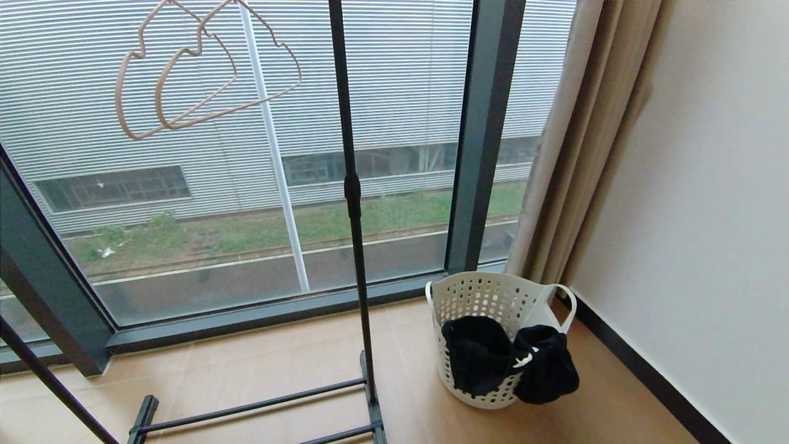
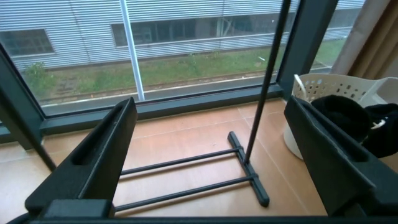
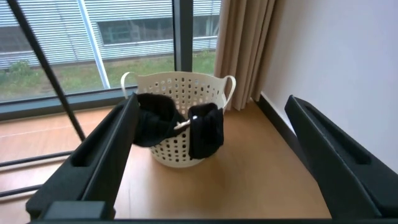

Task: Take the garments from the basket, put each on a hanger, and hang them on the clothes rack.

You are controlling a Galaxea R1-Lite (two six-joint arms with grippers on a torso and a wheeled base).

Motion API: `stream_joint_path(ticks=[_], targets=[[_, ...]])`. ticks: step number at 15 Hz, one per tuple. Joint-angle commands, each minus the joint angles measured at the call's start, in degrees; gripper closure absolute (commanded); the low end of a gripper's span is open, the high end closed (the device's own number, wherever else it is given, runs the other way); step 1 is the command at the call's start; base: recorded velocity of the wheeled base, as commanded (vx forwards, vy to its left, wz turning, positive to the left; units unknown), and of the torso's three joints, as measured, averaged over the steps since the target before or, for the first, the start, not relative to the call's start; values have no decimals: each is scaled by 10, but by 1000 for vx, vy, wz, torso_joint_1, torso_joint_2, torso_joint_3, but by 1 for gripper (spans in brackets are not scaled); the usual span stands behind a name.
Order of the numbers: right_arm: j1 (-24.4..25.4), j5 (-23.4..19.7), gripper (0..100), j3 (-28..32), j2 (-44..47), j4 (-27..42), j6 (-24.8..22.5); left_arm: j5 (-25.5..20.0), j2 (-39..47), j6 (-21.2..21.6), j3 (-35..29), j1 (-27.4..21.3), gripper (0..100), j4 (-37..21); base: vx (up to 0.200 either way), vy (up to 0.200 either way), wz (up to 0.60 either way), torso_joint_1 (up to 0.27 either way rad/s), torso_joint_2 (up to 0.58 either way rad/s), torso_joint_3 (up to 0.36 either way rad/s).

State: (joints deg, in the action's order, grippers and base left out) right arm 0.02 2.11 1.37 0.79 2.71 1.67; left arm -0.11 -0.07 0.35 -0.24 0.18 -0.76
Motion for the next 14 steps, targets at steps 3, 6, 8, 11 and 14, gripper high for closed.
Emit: stream_joint_path(ticks=[3, 6, 8, 11, 14], targets=[[0, 0, 0, 0, 1, 0, 0, 1, 1, 0, 1, 0, 0, 1, 67, 0, 0, 1, 1, 2], [0, 0, 0, 0, 1, 0, 0, 2, 1, -1, 1, 0, 0, 1, 0, 0, 0, 0, 0, 0], [0, 0, 0, 0, 1, 0, 0, 0, 1, 3, 1, 0, 0, 1, 0, 0, 0, 0, 0, 0], [0, 0, 0, 0, 1, 0, 0, 1, 1, 2, 1, 0, 0, 1, 0, 0, 0, 0, 0, 0], [0, 0, 0, 0, 0, 0, 1, 0, 1, 3, 1, 1, 0, 1, 0, 0, 0, 0, 0, 0]])
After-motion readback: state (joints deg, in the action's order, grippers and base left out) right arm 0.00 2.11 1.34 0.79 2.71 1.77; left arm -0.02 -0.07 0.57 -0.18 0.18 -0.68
